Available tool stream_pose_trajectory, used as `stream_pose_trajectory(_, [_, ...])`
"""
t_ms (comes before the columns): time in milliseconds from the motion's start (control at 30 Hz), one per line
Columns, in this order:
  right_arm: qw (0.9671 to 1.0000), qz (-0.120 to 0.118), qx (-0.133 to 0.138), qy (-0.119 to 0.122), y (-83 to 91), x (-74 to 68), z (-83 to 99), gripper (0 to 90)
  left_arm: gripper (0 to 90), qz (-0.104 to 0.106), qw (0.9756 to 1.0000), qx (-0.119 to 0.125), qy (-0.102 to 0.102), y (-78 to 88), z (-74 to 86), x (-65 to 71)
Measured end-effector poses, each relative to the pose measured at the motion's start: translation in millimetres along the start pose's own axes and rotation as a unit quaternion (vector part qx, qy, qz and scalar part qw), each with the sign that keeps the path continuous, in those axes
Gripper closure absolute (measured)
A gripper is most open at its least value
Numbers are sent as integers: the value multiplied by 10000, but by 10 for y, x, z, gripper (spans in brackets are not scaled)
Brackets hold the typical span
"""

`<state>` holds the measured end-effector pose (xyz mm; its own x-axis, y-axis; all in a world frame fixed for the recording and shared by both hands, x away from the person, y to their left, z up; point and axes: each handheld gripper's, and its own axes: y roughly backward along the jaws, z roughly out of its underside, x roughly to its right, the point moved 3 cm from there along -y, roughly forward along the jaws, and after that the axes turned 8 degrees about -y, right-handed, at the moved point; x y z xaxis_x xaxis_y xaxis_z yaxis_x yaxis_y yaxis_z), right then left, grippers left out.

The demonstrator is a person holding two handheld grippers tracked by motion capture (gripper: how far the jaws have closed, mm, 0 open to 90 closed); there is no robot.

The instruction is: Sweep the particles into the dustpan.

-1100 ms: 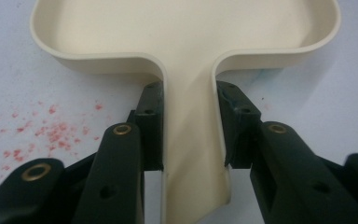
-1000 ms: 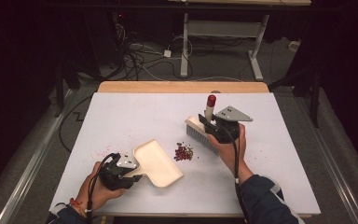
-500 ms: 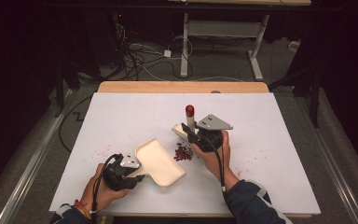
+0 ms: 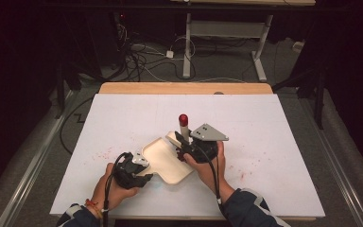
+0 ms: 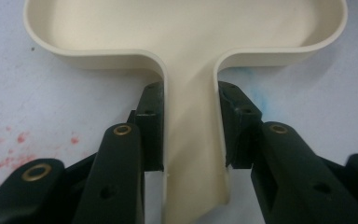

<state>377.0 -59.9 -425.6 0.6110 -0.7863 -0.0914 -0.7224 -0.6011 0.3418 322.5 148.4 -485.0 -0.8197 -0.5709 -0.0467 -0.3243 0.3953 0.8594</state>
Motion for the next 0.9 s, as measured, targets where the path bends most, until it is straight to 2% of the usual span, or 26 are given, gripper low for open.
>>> stream_pose_trajectory(333, [10000, -10, 4, 95, 41, -136, 24, 687, 638, -158, 9998, -86, 94, -196, -243, 168])
stream_pose_trajectory(567, [9999, -116, -18, 110, 104, -206, -5, 702, 638, -146, 9998, -92, 107, -229, -259, 178])
stream_pose_trajectory(667, [9999, -62, 16, 148, 112, -183, -17, 703, 638, -134, 9999, -60, 86, -228, -251, 170])
stream_pose_trajectory(900, [9997, -172, 150, 9, 167, -73, -112, 704, 638, -93, 9999, -57, 57, -229, -225, 144])
